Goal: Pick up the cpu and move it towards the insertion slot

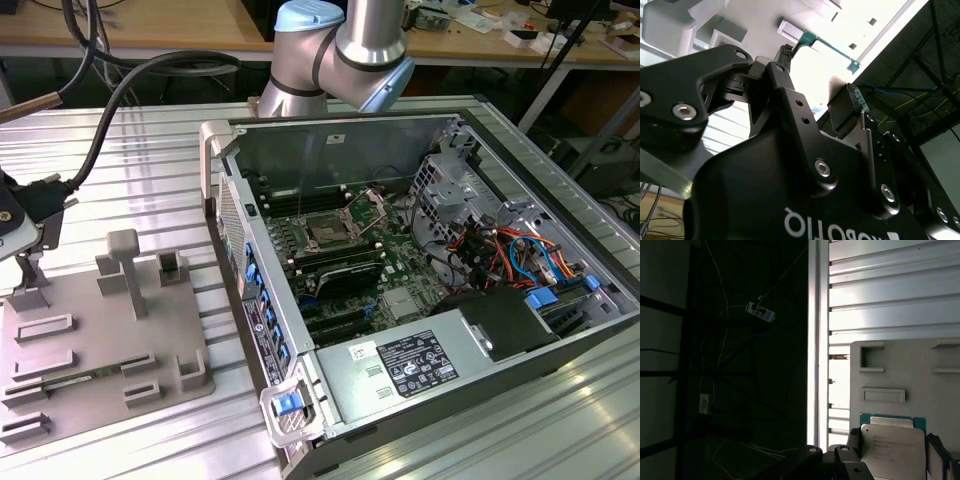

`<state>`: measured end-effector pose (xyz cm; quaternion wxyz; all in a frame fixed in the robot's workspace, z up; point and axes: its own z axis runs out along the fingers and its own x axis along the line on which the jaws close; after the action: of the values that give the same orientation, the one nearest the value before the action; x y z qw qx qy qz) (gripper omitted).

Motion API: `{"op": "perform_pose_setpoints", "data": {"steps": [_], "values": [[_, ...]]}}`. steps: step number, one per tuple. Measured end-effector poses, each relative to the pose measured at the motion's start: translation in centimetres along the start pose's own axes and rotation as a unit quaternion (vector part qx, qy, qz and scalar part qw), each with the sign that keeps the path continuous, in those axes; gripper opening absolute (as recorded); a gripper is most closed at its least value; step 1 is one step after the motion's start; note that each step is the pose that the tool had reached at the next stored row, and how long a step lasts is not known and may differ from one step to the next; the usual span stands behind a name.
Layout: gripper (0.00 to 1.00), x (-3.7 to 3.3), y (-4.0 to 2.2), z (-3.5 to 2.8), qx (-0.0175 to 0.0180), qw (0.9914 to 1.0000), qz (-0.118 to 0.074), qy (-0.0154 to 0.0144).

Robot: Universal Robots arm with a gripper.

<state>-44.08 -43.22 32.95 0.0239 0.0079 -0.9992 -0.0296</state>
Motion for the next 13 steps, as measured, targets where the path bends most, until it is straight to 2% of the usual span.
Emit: {"op": "perform_pose_setpoints", "data": {"steps": [13], "values": [[0.55, -0.58, -0.01, -0.04, 0.0001, 1.00000, 0.000, 0.0001]]}}
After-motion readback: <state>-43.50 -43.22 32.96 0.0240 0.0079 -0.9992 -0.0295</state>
